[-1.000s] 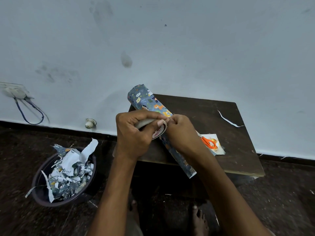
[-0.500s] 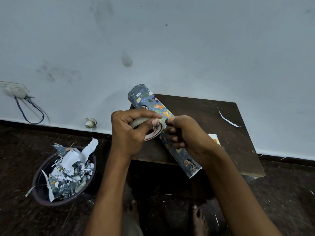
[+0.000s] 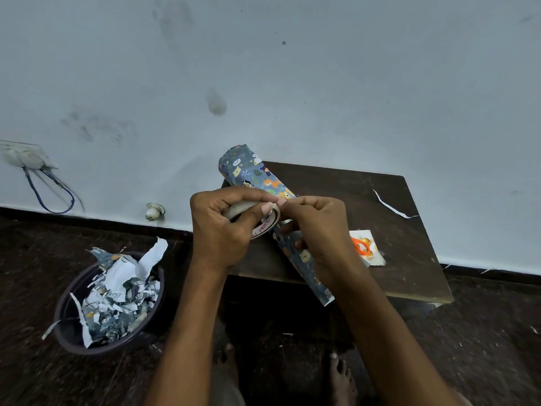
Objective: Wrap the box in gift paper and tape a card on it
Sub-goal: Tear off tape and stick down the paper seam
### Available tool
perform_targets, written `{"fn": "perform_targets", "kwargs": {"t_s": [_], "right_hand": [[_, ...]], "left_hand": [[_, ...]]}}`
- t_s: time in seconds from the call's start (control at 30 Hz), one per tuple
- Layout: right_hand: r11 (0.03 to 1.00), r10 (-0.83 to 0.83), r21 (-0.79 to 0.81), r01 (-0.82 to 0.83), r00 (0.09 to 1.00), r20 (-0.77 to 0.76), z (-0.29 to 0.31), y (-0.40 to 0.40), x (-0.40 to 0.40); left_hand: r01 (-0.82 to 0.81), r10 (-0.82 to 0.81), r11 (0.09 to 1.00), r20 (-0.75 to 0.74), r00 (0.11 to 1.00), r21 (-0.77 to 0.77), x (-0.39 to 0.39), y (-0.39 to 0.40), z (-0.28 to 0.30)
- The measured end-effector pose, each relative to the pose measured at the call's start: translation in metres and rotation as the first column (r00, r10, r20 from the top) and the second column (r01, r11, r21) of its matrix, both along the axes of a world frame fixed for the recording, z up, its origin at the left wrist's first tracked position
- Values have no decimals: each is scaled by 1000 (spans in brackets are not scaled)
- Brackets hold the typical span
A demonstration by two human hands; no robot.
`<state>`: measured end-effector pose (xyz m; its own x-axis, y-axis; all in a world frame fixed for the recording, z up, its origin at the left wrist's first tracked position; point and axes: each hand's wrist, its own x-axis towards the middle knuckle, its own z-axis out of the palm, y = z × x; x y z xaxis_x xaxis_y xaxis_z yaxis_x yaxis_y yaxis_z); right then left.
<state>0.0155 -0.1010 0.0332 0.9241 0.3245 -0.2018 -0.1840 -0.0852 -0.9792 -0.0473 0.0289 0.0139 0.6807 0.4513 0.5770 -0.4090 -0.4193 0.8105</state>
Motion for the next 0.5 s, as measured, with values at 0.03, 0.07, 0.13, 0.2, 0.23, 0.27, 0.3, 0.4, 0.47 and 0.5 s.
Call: {"fn": "perform_targets", "kwargs": {"t_s": [0.03, 0.07, 0.13, 0.2, 0.23, 0.27, 0.3, 0.4, 0.47, 0.5], "right_hand": [[1000, -24, -1, 24, 1000, 11, 0, 0, 0], [999, -45, -5, 46, 999, 21, 0, 0, -1], [997, -73, -28, 74, 997, 40, 0, 1, -1], [993, -93, -63, 98, 993, 78, -1, 3, -2], [990, -106, -84, 115, 988, 109, -2, 4, -2], [985, -116, -111, 132, 983, 146, -2, 5, -2], [978, -123, -144, 152, 974, 189, -2, 6, -2], [947, -136, -240, 214, 942, 307, 1, 9, -4], [929, -133, -282, 240, 927, 350, 3, 11, -6], [922, -125, -302, 244, 923, 364, 4, 11, -7]], "left_hand": [[-5, 5, 1000, 7, 1000, 19, 0, 0, 0], [-10, 10, 999, 15, 1000, 36, 0, -1, 0], [-25, 23, 997, 36, 999, 69, 1, -2, -1], [-43, 37, 994, 56, 998, 101, 2, -4, -2], [-51, 44, 993, 63, 997, 110, 3, -5, -2], [-59, 51, 992, 69, 996, 112, 3, -5, -3], [-65, 56, 992, 75, 996, 112, 4, -6, -4], [-84, 73, 989, 92, 993, 120, 5, -7, -4], [-91, 79, 987, 96, 992, 134, 6, -9, -4], [-92, 79, 986, 96, 992, 137, 6, -9, -5]]}}
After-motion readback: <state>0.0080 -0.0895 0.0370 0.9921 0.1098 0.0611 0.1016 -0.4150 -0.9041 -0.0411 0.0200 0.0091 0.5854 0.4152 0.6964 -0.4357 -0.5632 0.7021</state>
